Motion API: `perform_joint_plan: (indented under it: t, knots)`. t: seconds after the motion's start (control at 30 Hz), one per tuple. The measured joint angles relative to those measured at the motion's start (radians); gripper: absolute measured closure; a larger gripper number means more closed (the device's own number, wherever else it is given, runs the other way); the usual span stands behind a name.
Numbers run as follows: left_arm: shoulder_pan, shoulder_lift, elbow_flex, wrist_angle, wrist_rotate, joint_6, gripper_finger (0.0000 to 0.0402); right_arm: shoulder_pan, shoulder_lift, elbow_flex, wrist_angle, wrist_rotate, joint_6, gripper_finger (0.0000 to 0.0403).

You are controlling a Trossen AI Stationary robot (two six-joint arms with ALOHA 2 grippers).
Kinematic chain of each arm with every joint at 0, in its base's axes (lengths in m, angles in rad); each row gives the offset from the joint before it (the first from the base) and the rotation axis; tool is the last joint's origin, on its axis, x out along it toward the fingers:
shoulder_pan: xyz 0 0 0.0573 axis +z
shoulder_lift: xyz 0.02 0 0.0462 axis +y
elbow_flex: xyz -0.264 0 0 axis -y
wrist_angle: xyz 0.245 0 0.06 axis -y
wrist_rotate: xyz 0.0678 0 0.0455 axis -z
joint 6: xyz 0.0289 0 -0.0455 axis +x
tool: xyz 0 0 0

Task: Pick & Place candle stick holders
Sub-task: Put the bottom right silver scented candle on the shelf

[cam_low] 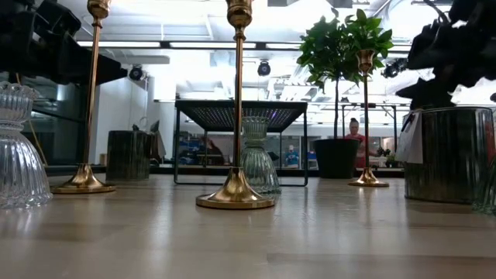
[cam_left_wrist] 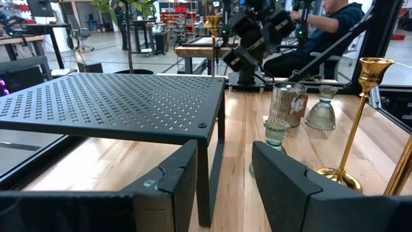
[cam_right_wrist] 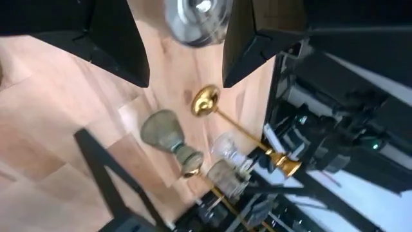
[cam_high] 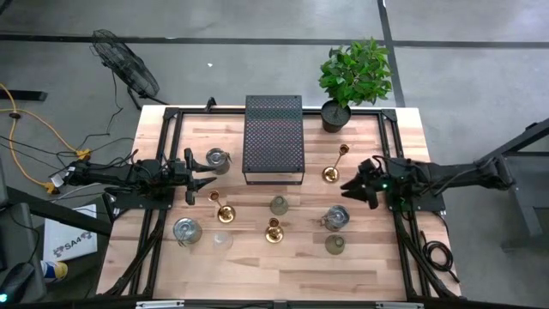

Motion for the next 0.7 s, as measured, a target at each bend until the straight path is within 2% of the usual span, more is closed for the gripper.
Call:
perform_joint_plan:
  t: [0.2,0.37,0.53,0.7]
  knots:
    - [0.000,0.000,0.000,0.000,0.000,0.000,0.0256,0.024,0.043,0.134,-0.293,-0.017,0.041,0.0213]
    - [0.000,0.000,0.000,0.000,0.000,0.000,0.0256,0.081,0.132,0.254,-0.518,-0.019,0.242,0.0213]
    - [0.000,0.000,0.000,0.000,0.000,0.000,0.0256,0.168,0.264,0.332,-0.563,-0.026,0.474,0.0213]
    - [0.000,0.000,0.000,0.000,0.000,0.000,0.0256,0.230,0.413,0.397,-0.567,-0.022,0.629,0.0213]
